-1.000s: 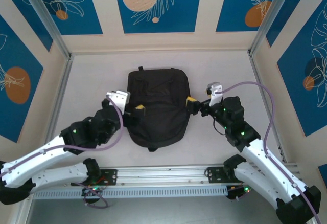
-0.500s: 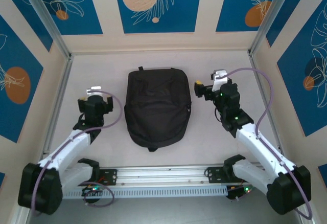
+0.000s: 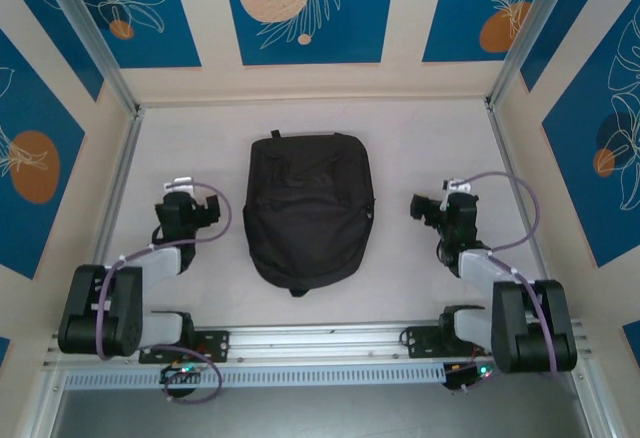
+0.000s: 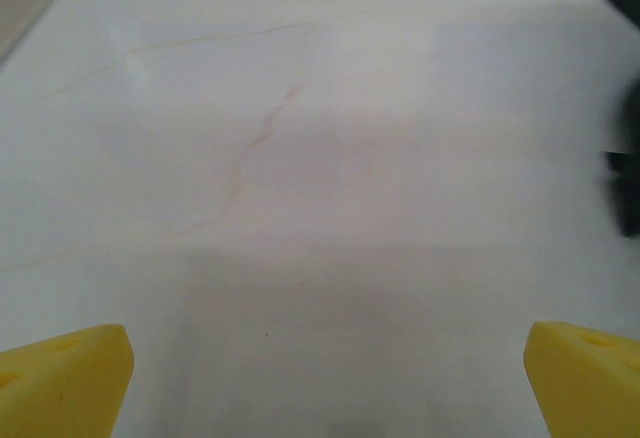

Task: Pack the student bag
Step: Reset both arms

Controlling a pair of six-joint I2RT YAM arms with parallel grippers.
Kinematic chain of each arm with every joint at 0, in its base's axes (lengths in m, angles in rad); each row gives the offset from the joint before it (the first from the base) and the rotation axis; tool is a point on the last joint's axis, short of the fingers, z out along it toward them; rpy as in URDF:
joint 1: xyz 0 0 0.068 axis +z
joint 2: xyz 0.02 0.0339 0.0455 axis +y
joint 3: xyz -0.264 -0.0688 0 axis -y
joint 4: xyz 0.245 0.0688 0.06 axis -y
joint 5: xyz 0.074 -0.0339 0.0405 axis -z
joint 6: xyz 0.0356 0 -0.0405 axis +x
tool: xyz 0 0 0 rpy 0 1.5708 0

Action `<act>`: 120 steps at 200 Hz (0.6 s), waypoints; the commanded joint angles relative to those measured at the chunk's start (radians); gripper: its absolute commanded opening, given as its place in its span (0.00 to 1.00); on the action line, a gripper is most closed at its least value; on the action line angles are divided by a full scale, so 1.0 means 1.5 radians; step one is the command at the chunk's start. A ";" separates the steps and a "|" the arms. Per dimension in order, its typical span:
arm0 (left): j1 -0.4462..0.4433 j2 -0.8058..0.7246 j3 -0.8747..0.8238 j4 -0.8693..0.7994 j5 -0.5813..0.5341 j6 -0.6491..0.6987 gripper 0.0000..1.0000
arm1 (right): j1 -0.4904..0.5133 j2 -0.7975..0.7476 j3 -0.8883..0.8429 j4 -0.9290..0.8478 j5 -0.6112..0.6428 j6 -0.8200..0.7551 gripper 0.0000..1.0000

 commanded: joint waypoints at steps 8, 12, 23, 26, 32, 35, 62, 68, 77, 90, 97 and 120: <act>-0.008 0.061 -0.033 0.216 0.061 0.062 1.00 | -0.007 0.025 0.017 0.158 -0.116 0.001 0.99; -0.007 0.080 -0.047 0.261 0.047 0.056 1.00 | -0.007 0.027 0.026 0.146 -0.127 -0.009 0.99; -0.007 0.136 -0.069 0.366 0.015 0.049 1.00 | -0.008 0.046 0.020 0.196 -0.173 -0.047 0.99; -0.007 0.136 -0.066 0.356 0.016 0.049 1.00 | -0.009 0.047 0.018 0.205 -0.188 -0.059 0.99; -0.008 0.118 -0.043 0.279 0.032 0.055 1.00 | -0.010 0.054 0.007 0.235 -0.213 -0.081 0.99; -0.008 0.111 -0.029 0.242 0.042 0.059 1.00 | -0.010 0.064 -0.004 0.261 -0.225 -0.088 0.99; -0.006 0.130 0.023 0.174 0.055 0.063 1.00 | 0.000 0.235 -0.082 0.593 -0.176 -0.076 0.99; -0.005 0.125 0.024 0.162 0.059 0.061 1.00 | 0.007 0.191 -0.065 0.503 -0.163 -0.086 0.99; -0.005 0.130 0.027 0.164 0.058 0.060 1.00 | 0.015 0.173 -0.020 0.386 -0.135 -0.090 0.99; -0.003 0.130 0.028 0.162 0.061 0.060 1.00 | 0.019 0.205 0.042 0.329 -0.095 -0.070 0.99; -0.003 0.128 0.029 0.159 0.063 0.059 1.00 | 0.019 0.190 0.077 0.232 -0.082 -0.069 0.99; -0.002 0.131 0.032 0.156 0.063 0.059 1.00 | 0.026 0.194 0.075 0.239 -0.073 -0.074 0.99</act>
